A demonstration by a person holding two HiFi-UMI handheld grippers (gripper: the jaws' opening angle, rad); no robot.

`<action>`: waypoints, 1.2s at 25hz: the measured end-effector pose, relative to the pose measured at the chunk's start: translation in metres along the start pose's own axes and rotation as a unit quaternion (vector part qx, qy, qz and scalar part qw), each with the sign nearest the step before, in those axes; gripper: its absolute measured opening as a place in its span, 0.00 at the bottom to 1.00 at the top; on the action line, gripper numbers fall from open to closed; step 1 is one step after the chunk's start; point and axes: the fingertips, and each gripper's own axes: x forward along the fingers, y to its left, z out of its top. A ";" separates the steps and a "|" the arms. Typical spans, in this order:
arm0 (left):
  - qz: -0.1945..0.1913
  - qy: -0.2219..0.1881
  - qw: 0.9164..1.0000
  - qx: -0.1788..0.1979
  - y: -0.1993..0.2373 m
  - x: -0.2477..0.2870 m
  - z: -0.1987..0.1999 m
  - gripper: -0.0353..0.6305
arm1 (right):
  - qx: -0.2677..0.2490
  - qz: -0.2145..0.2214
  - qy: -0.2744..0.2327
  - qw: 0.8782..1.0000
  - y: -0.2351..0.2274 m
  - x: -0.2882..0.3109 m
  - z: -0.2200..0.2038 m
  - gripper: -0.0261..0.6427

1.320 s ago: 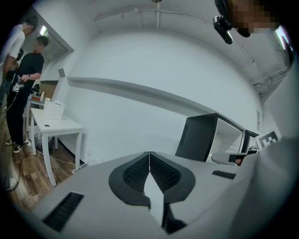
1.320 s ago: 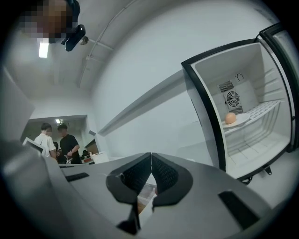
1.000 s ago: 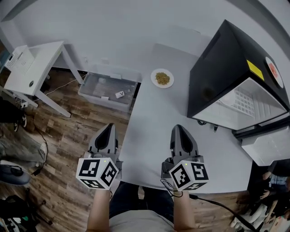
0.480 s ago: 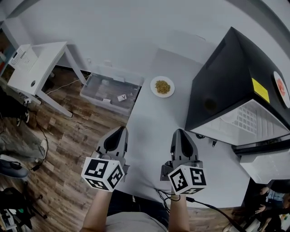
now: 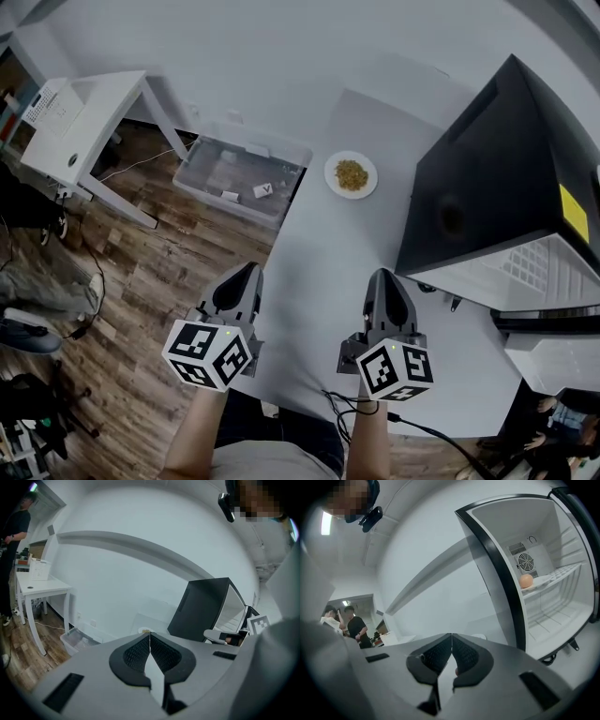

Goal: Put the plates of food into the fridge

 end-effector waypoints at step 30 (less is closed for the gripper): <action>-0.211 0.230 0.944 -0.106 0.091 0.245 0.010 0.07 | 0.113 -0.124 0.095 0.981 -0.048 0.150 -0.055 0.06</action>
